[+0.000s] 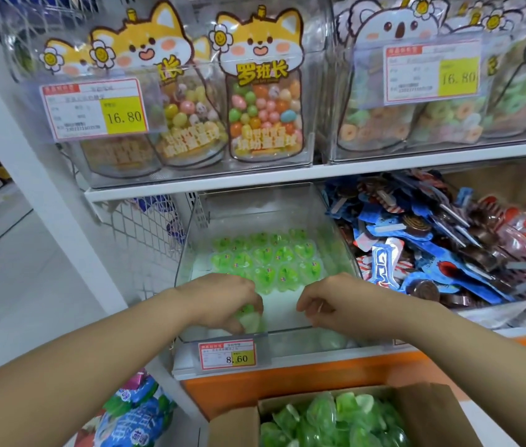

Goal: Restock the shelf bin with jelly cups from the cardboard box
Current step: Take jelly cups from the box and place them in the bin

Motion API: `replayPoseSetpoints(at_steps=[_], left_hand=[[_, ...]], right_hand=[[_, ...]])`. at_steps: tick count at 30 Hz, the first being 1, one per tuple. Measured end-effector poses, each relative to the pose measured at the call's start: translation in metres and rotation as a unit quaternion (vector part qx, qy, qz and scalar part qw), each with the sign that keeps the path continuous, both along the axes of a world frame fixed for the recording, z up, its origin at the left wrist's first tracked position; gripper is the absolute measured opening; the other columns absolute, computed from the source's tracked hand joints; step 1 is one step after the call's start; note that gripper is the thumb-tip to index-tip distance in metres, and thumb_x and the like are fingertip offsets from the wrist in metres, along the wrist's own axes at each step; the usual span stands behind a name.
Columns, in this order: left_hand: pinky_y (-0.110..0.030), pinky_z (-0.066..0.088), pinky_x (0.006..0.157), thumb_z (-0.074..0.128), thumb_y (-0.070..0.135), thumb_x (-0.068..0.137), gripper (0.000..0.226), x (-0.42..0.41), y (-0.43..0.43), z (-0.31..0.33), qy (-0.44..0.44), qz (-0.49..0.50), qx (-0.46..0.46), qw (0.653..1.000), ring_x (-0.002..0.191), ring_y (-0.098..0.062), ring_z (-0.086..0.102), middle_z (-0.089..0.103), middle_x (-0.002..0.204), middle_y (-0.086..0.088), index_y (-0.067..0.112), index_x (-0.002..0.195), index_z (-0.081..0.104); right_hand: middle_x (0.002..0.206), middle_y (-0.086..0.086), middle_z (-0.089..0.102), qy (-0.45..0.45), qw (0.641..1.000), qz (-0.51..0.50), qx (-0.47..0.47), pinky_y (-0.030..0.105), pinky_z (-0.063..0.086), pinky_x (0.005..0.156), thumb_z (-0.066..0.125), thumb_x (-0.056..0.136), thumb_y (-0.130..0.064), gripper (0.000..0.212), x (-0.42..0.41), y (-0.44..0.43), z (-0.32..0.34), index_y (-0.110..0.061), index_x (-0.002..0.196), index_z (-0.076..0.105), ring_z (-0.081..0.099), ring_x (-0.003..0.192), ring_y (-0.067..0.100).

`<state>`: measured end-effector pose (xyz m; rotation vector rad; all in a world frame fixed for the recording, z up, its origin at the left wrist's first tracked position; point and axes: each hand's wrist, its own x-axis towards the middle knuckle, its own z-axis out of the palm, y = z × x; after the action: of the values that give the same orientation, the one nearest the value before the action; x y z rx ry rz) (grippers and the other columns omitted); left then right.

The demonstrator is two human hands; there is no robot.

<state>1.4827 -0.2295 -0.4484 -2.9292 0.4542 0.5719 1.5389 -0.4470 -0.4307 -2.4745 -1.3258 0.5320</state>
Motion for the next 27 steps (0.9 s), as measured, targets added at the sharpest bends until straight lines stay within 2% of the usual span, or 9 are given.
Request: replayPoseSetpoints(at_steps=[5,7,11,14,19,21,23,26,27], left_hand=[[-0.016,0.036,0.059,0.072,0.044,0.079,0.033,0.004,0.001,0.017,0.002,0.14,-0.243,0.96,0.067,0.001,0.051,0.055,0.077,0.015,0.026,0.105,0.064],[-0.014,0.037,0.059,0.069,0.037,0.083,0.025,0.001,-0.003,0.024,0.067,0.221,-0.375,0.898,0.07,0.005,0.06,0.065,0.08,0.016,0.02,0.099,0.063],[-0.016,0.041,0.06,0.057,0.022,0.092,0.009,-0.007,-0.008,0.024,0.159,0.298,-0.544,0.768,0.083,-0.01,0.069,0.07,0.087,0.008,0.014,0.096,0.059],[-0.014,0.045,0.06,0.051,0.02,0.094,0.017,-0.009,-0.006,0.024,0.176,0.337,-0.623,0.684,0.082,-0.014,0.069,0.069,0.098,-0.003,0.01,0.104,0.06],[-0.019,0.043,0.06,0.043,0.027,0.098,0.026,-0.005,-0.012,0.023,0.145,0.373,-0.654,0.643,0.072,-0.014,0.069,0.071,0.083,-0.007,0.008,0.096,0.06],[-0.021,0.042,0.061,0.039,0.028,0.1,0.03,-0.001,-0.012,0.021,0.112,0.382,-0.656,0.641,0.07,-0.013,0.069,0.071,0.08,-0.006,0.009,0.096,0.061],[-0.02,0.043,0.061,0.038,0.026,0.102,0.028,0.001,-0.009,0.014,0.06,0.385,-0.614,0.686,0.073,-0.012,0.068,0.07,0.087,-0.006,0.01,0.106,0.06],[-0.02,0.046,0.082,0.05,0.024,0.097,0.028,0.001,0.003,-0.008,-0.073,0.293,-0.32,0.898,0.099,-0.011,0.06,0.062,0.118,-0.003,0.017,0.123,0.059],[-0.025,0.043,0.093,0.055,0.029,0.094,0.034,0.001,0.004,-0.015,-0.082,0.244,-0.215,0.942,0.111,-0.013,0.055,0.057,0.128,0.0,0.022,0.127,0.057]], right_hand=[[0.115,-0.011,0.06,0.047,0.994,-0.049,0.082,0.011,0.043,0.076,0.057,0.09,-0.018,0.032,0.002,0.008,-0.003,-0.026,0.121,0.058,0.059,0.087,0.004],[0.117,-0.012,0.058,0.066,0.988,-0.055,0.125,0.008,0.044,0.074,0.06,0.088,-0.017,0.034,0.001,0.013,-0.005,-0.028,0.12,0.057,0.06,0.086,0.001],[0.103,-0.007,0.061,0.091,0.975,-0.072,0.189,0.016,0.047,0.073,0.066,0.085,-0.018,0.026,-0.001,0.018,0.0,-0.031,0.106,0.057,0.063,0.081,0.011],[0.089,-0.011,0.054,0.066,0.975,-0.09,0.193,0.022,0.047,0.072,0.068,0.084,-0.022,0.034,-0.003,0.02,0.003,-0.029,0.115,0.056,0.06,0.073,0.01],[0.066,-0.004,0.059,0.07,0.954,-0.144,0.253,0.022,0.045,0.062,0.069,0.083,-0.026,0.021,-0.004,0.029,0.006,-0.028,0.096,0.053,0.06,0.063,0.012],[0.059,-0.004,0.058,0.095,0.943,-0.179,0.263,0.025,0.047,0.062,0.068,0.085,-0.025,0.018,0.001,0.034,0.004,-0.027,0.087,0.05,0.06,0.059,0.014],[0.056,-0.003,0.056,0.127,0.936,-0.222,0.242,0.022,0.046,0.055,0.066,0.086,-0.021,0.019,0.005,0.038,-0.005,-0.024,0.079,0.049,0.057,0.051,0.012],[0.057,0.001,0.054,0.155,0.939,-0.27,0.146,0.022,0.047,0.054,0.061,0.089,-0.014,0.022,0.012,0.044,-0.027,-0.017,0.073,0.047,0.055,0.046,0.009],[0.057,0.002,0.055,0.164,0.938,-0.281,0.117,0.021,0.047,0.052,0.058,0.09,-0.011,0.023,0.014,0.046,-0.033,-0.016,0.072,0.046,0.055,0.047,0.011]])
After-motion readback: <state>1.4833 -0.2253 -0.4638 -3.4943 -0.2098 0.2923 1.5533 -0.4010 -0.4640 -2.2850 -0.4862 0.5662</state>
